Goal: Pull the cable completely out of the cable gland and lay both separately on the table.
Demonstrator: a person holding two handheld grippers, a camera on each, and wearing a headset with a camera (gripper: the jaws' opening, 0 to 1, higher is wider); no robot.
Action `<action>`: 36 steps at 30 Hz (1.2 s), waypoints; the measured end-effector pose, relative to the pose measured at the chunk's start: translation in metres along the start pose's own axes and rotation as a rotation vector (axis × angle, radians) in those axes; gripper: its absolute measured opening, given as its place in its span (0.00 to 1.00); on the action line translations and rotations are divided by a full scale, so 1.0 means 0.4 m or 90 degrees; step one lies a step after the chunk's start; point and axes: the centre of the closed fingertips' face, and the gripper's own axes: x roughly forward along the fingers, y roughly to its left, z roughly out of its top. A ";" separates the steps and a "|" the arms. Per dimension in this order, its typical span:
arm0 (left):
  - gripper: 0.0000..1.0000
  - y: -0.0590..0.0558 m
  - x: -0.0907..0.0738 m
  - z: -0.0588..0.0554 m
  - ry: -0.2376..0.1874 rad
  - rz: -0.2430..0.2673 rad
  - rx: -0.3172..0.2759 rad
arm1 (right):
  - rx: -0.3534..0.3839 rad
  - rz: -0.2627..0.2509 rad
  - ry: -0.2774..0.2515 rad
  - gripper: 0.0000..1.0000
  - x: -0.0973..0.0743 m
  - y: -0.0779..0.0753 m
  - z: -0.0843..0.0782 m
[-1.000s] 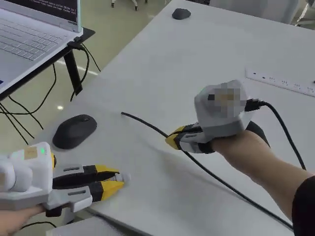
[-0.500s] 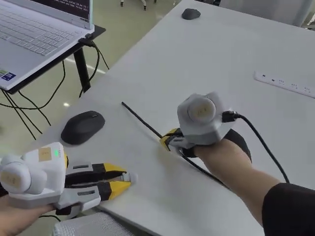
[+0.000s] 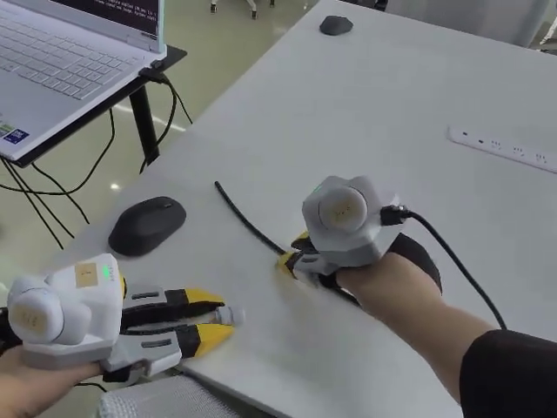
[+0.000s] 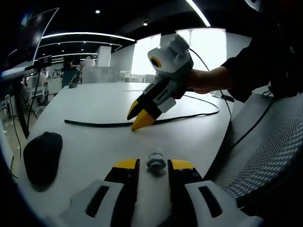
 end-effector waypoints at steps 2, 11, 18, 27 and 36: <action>0.33 0.005 0.001 0.009 0.001 0.004 -0.011 | 0.004 -0.002 0.001 0.25 -0.003 -0.005 -0.005; 0.92 0.042 0.002 0.079 -0.056 0.045 -0.051 | 0.044 -0.021 -0.030 0.59 -0.023 -0.019 -0.005; 0.99 0.059 -0.006 0.153 -0.097 0.046 -0.114 | 0.102 -0.054 -0.067 0.96 -0.068 -0.059 0.004; 1.00 0.045 0.008 0.209 -0.061 0.020 -0.103 | 0.167 -0.108 -0.019 1.00 -0.219 -0.144 -0.098; 1.00 0.022 0.062 0.251 -0.004 -0.001 -0.071 | 0.266 -0.189 0.041 1.00 -0.490 -0.185 -0.296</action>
